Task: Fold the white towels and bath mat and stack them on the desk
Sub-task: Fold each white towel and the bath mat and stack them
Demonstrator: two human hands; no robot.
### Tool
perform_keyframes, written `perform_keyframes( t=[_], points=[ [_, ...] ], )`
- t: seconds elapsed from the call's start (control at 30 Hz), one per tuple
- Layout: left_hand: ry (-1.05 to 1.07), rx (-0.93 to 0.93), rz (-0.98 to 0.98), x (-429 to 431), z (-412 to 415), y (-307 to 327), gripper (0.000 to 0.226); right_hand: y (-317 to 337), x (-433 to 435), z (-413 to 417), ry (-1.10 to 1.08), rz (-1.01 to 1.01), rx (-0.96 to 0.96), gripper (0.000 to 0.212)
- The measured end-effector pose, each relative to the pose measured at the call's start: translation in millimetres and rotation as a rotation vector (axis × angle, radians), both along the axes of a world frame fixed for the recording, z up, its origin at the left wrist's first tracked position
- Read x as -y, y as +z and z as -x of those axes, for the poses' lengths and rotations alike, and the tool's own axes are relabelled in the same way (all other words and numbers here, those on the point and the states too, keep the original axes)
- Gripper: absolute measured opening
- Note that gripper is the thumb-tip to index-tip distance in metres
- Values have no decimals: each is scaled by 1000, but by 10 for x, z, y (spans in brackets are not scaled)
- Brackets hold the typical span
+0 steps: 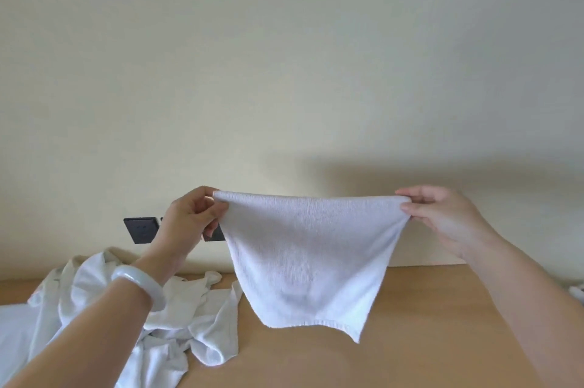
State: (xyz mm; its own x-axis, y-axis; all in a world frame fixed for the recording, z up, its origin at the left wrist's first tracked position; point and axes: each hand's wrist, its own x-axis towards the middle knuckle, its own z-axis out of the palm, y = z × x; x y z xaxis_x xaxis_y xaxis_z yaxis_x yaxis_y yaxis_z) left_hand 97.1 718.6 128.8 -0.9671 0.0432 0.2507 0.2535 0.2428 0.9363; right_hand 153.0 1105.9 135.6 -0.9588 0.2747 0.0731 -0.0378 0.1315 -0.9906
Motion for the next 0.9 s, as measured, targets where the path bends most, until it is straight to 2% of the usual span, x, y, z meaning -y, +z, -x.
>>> perform_keyframes(
  t=[0.13, 0.23, 0.3, 0.37, 0.43, 0.53, 0.63, 0.7, 0.8, 0.9],
  points=[
    [-14, -14, -7, -30, 39, 119, 8, 98, -73, 7, -92, -310, -75, 13],
    [-18, 68, 43, -16, 120, 144, 15, 73, -165, 63, -91, -448, -12, 6],
    [-14, 166, 45, -63, 176, 93, 15, -10, -183, 144, -67, -474, 70, 8],
    [-7, 265, -6, -146, 249, 10, 13, -113, -170, 229, -33, -398, 137, 11],
    [-3, 311, -58, -235, 340, -31, 10, -204, -174, 320, -19, -206, 141, 8],
    [-4, 249, -137, -301, 442, 15, 10, -211, -200, 330, -68, 2, 42, 7],
    [-39, 147, -226, -272, 357, 98, 13, -116, -166, 12, -37, 87, -95, 8],
    [-80, 111, -233, -184, 147, 52, 15, -149, -123, -330, 9, 31, -94, 10],
    [-116, 136, -76, -42, -314, -394, 17, -722, -104, -740, 63, -29, 10, 16],
    [-118, 321, 184, 74, -744, -1271, 19, -1739, -109, -1051, 151, -56, 263, 24]
  ],
)
